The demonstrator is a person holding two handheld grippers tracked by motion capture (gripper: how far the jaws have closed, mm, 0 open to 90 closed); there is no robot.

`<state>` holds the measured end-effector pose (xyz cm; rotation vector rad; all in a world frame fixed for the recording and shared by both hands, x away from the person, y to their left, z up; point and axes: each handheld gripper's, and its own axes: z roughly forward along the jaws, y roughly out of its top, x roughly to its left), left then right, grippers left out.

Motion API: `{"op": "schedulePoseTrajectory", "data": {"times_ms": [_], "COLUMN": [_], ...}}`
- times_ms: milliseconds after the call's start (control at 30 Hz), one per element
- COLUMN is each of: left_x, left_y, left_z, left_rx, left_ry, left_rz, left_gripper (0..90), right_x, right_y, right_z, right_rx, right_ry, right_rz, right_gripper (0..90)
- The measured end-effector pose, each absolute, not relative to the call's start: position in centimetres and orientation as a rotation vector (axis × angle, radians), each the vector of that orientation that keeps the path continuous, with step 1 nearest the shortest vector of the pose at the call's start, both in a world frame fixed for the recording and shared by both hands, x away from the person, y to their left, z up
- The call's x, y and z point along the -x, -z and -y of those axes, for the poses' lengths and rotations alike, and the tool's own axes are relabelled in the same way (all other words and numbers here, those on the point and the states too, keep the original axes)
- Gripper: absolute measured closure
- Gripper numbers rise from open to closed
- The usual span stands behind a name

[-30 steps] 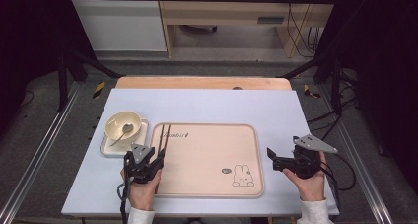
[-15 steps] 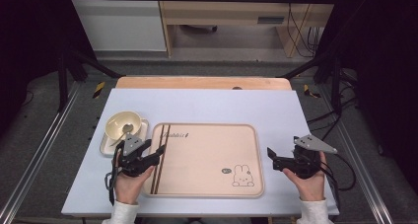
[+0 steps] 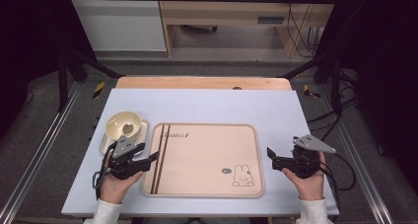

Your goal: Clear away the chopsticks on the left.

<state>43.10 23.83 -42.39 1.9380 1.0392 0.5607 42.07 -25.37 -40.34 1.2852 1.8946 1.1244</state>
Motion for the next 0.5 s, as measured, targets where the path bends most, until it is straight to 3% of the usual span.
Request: {"op": "schedulePoseTrajectory", "data": {"times_ms": [500], "left_x": [-41.8], "left_y": [43.2], "left_z": [-27.2], "left_rx": [-1.979], "left_ry": [-0.577], "left_rz": [-1.0], "left_gripper": [36.8], "right_x": [-42.2], "right_y": [40.7], "right_z": [25.4], "right_rx": [-1.307], "right_ry": [-1.114], "right_rz": [-1.896], "right_gripper": [2.4]}}
